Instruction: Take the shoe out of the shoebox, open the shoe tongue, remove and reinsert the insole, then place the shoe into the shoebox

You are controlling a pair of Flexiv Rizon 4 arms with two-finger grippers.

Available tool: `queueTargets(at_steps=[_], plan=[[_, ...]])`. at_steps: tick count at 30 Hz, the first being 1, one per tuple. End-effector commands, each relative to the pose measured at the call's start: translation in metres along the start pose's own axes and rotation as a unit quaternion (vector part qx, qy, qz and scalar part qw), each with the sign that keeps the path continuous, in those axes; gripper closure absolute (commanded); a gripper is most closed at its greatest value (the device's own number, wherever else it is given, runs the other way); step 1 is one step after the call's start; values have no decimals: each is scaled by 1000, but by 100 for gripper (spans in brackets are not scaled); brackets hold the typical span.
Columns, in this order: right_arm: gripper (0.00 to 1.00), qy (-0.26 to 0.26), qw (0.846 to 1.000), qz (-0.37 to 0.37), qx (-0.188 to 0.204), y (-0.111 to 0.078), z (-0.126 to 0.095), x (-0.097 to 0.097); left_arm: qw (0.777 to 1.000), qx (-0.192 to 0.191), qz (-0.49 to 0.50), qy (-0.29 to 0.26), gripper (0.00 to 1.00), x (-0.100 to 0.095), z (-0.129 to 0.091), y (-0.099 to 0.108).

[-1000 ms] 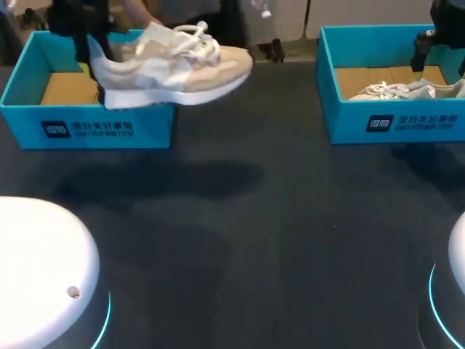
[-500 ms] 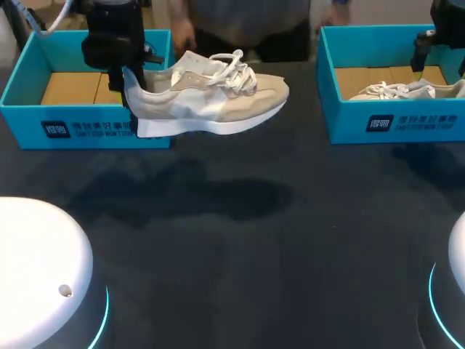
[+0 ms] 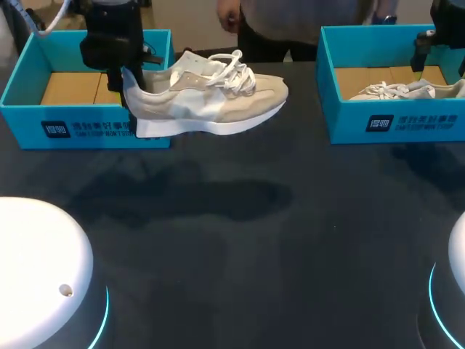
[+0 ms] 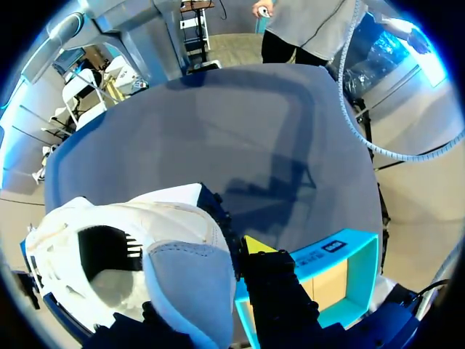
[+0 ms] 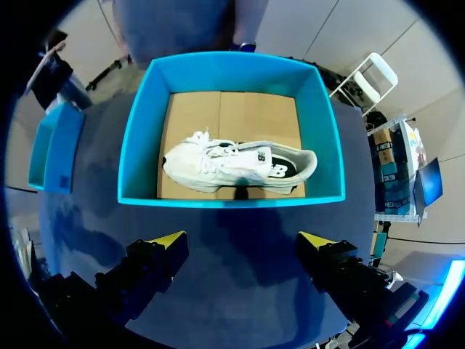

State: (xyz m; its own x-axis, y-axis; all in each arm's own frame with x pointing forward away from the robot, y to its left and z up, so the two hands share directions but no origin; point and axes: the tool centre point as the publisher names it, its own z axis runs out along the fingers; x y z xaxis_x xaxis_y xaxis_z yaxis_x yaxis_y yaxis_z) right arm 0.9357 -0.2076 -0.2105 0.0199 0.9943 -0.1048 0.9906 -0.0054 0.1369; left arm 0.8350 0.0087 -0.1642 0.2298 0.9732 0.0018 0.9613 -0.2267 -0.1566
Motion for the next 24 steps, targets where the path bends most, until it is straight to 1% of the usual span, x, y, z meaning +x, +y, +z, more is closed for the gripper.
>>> queueTargets(at_steps=[1, 4, 6, 8, 12, 14, 15, 19, 20, 22, 23, 24], plan=[[0, 0, 1000, 0, -1, -1, 0, 0, 1000, -2, 0, -1, 100, 1, 0, -1], [0, 0, 1000, 0, -1, -1, 0, 0, 1000, 7, -1, -2, 100, -4, 5, -6], [0, 0, 1000, 0, -1, -1, 0, 0, 1000, 7, -5, -8, 100, -8, 9, -11], [0, 0, 1000, 0, -1, -1, 0, 0, 1000, 7, -10, -3, 100, -14, 11, -17], [0, 0, 1000, 0, -1, -1, 0, 0, 999, 3, -33, -3, 100, -22, 15, -20], [0, 0, 1000, 0, -1, -1, 0, 0, 999, 0, -36, 0, 100, -31, 17, -24], [0, 0, 1000, 0, -1, -1, 0, 0, 999, -12, -38, 6, 100, -37, 18, -27], [0, 0, 1000, 0, -1, -1, 0, 0, 999, -26, -17, 8, 100, -56, 20, -36], [0, 0, 1000, 0, -1, -1, 0, 0, 999, -27, -16, 8, 100, -57, 20, -37], [0, 0, 1000, 0, -1, -1, 0, 0, 999, -34, -10, 8, 100, -67, 23, -39], [0, 0, 1000, 0, -1, -1, 0, 0, 999, -34, -10, 8, 100, -67, 23, -39], [0, 0, 1000, 0, -1, -1, 0, 0, 999, -36, -5, 6, 100, -77, 28, -41]])
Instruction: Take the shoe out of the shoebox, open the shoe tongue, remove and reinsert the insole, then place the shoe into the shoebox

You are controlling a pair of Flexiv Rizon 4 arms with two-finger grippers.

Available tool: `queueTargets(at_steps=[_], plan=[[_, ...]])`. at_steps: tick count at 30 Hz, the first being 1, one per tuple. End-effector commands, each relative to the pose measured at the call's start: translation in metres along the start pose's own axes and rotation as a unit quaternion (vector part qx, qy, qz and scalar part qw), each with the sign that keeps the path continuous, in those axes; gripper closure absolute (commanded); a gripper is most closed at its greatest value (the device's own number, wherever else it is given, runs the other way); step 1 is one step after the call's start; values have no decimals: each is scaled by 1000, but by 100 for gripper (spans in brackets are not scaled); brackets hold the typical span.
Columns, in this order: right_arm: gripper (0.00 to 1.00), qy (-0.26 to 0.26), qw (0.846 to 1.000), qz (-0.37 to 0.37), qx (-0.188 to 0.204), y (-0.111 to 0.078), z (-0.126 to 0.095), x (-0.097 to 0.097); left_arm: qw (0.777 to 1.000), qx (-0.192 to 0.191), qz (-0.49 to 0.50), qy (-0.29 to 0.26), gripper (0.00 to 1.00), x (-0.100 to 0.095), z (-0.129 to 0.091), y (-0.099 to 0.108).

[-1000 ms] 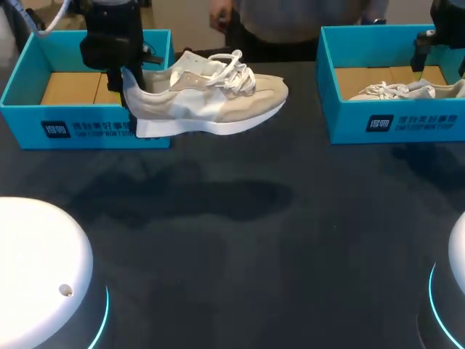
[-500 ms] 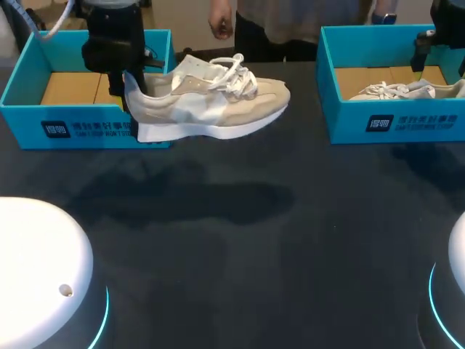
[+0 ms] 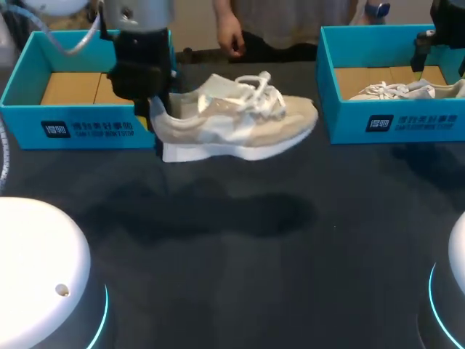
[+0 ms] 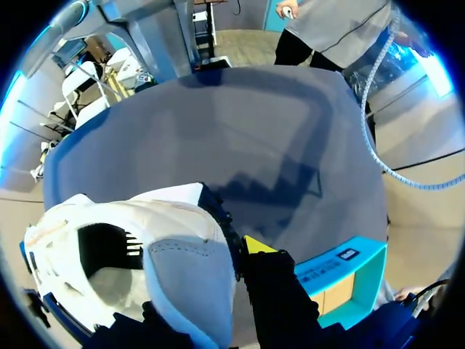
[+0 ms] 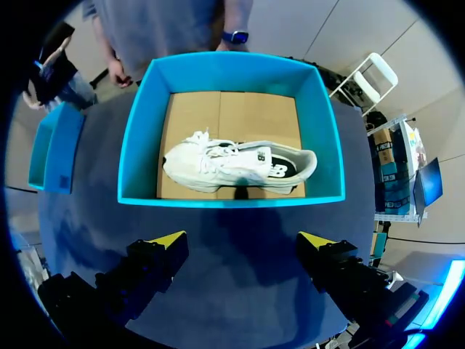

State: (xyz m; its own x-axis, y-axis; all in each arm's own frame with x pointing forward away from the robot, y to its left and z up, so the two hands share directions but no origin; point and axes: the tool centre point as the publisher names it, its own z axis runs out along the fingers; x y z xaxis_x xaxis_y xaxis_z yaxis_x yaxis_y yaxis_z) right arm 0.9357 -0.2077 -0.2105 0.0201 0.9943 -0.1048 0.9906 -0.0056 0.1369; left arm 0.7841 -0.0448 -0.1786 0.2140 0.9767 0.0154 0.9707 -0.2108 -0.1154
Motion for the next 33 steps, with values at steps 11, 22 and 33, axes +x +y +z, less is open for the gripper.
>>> queueTargets(at_steps=[11, 22, 33], plan=[[0, 0, 1000, 0, -1, -1, 0, 0, 998, -61, 13, 13, 100, -48, 49, -7], [0, 0, 1000, 0, -1, -1, 0, 0, 998, -58, 13, 5, 100, -61, 101, 16], [0, 0, 1000, 0, -1, -1, 0, 0, 998, -52, 14, 12, 100, -60, 149, 31]])
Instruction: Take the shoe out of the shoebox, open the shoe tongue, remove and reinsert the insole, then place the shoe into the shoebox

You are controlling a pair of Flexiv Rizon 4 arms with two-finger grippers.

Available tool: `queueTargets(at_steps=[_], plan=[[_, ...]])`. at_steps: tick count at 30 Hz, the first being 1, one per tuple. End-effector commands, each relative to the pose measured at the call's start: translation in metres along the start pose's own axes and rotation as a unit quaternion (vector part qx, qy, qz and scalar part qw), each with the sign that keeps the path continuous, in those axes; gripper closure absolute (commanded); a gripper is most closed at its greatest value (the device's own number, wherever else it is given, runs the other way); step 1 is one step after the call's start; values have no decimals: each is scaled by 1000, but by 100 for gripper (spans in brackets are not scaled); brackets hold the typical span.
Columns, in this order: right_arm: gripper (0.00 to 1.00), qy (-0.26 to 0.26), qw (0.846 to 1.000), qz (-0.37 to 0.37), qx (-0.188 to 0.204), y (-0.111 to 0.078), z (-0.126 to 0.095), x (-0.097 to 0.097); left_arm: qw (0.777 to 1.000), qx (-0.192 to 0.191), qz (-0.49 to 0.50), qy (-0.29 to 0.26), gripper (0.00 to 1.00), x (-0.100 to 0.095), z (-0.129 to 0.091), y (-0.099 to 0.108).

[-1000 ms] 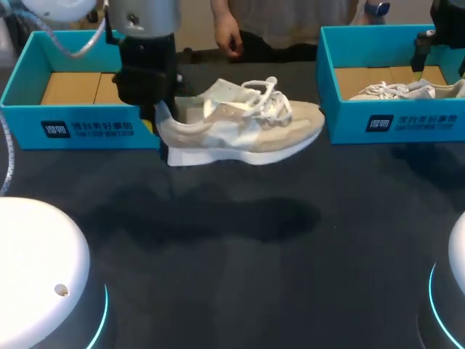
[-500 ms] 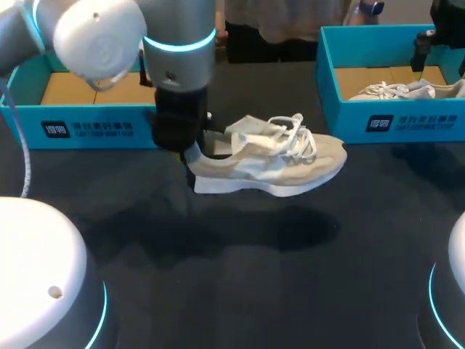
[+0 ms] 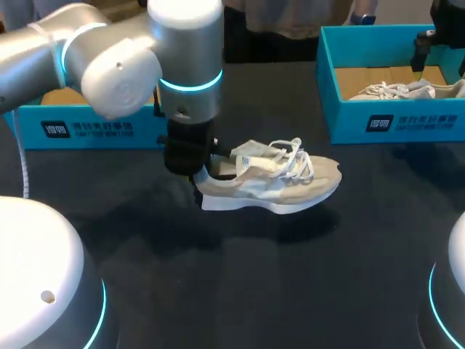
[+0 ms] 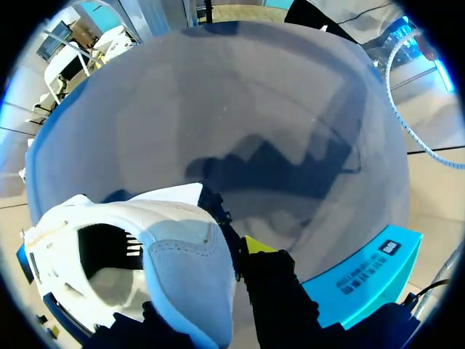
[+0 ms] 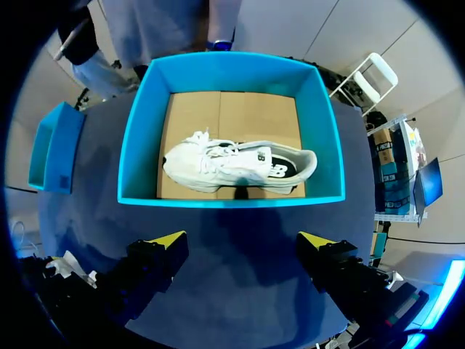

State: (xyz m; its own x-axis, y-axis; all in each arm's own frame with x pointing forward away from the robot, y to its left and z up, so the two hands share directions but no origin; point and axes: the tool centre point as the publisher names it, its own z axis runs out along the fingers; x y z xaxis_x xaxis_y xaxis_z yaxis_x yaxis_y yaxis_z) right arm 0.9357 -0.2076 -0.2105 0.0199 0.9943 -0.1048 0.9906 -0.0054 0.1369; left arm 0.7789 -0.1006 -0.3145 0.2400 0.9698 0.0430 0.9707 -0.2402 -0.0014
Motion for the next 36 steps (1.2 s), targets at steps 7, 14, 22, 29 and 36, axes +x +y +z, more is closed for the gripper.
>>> queueTargets(at_steps=[7, 14, 22, 29, 36], plan=[[0, 0, 1000, 0, -1, -1, 0, 0, 1000, 2, 0, 7, 100, -1, 43, 13], [0, 0, 1000, 0, -1, -1, 0, 0, 1000, 8, -9, 20, 100, 1, 65, 16], [0, 0, 1000, 0, -1, -1, 0, 0, 999, 21, -11, 31, 100, 2, 77, 13], [0, 0, 1000, 0, -1, -1, 0, 0, 999, 22, -16, 41, 100, 4, 86, 15], [0, 0, 1000, 0, -1, -1, 0, 0, 998, 16, -20, 64, 96, 7, 98, 14]])
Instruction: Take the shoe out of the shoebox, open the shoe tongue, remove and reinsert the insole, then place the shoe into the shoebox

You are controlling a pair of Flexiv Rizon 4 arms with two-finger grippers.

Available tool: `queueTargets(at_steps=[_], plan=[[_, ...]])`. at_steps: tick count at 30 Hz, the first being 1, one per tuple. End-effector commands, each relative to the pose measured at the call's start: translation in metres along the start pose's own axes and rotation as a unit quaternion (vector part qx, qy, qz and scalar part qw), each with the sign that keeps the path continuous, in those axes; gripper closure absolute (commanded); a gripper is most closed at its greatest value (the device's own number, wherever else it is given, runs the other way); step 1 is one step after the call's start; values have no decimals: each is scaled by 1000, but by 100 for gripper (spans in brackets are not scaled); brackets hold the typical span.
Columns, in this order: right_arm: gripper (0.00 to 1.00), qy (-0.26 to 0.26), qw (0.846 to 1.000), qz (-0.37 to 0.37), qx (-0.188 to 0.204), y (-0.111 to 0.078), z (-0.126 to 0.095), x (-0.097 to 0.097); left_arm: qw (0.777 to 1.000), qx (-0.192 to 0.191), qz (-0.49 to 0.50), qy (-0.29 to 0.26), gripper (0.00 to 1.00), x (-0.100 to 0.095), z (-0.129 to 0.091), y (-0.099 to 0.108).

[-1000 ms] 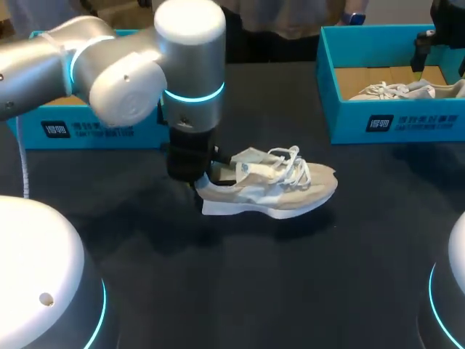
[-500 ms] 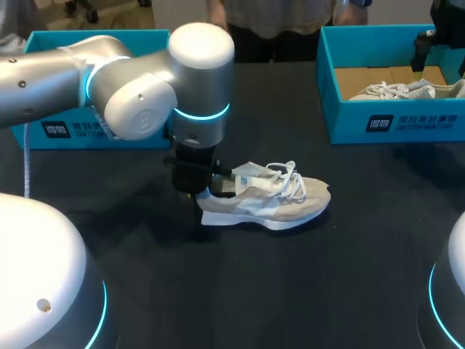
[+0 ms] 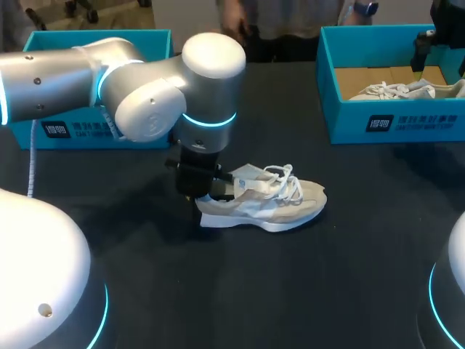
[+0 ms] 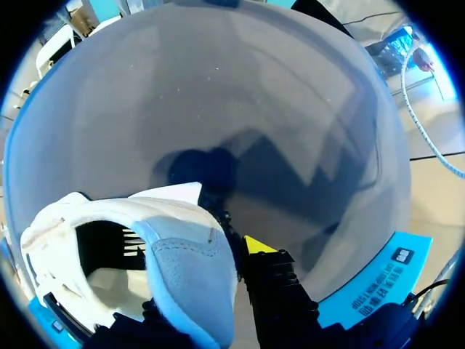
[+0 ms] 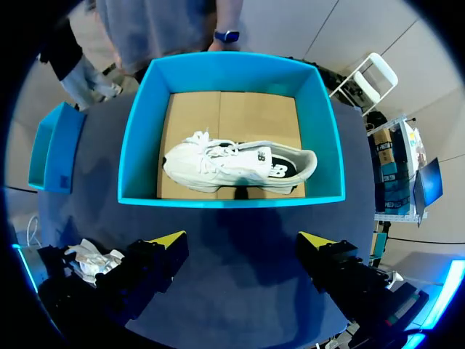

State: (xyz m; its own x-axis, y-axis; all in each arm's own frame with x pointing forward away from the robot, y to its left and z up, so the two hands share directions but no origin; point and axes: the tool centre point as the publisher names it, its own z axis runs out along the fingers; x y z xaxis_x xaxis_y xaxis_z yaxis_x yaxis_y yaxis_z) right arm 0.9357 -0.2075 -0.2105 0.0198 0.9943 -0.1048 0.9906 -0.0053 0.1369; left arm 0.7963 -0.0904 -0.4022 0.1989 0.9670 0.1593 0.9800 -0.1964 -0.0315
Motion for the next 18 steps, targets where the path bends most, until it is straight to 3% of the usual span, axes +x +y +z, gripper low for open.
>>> queueTargets(at_steps=[1, 2, 3, 4, 5, 18], plan=[[0, 0, 1000, 0, -1, -1, 0, 0, 1000, -2, 0, 7, 84, -4, 10, 0], [0, 0, 1000, 0, -1, -1, 0, 0, 1000, 3, 0, 6, 56, -4, 11, 0], [0, 0, 1000, 0, -1, -1, 0, 0, 1000, 5, -1, 5, 51, -4, 11, 0], [0, 0, 1000, 0, -1, -1, 0, 0, 1000, 6, 0, 4, 14, -3, 9, 0], [0, 0, 1000, 0, -1, -1, 0, 0, 1000, 7, 1, 1, 0, -3, 7, 0], [0, 0, 1000, 0, -1, -1, 0, 0, 997, 21, -19, -68, 0, 7, -52, -13]])
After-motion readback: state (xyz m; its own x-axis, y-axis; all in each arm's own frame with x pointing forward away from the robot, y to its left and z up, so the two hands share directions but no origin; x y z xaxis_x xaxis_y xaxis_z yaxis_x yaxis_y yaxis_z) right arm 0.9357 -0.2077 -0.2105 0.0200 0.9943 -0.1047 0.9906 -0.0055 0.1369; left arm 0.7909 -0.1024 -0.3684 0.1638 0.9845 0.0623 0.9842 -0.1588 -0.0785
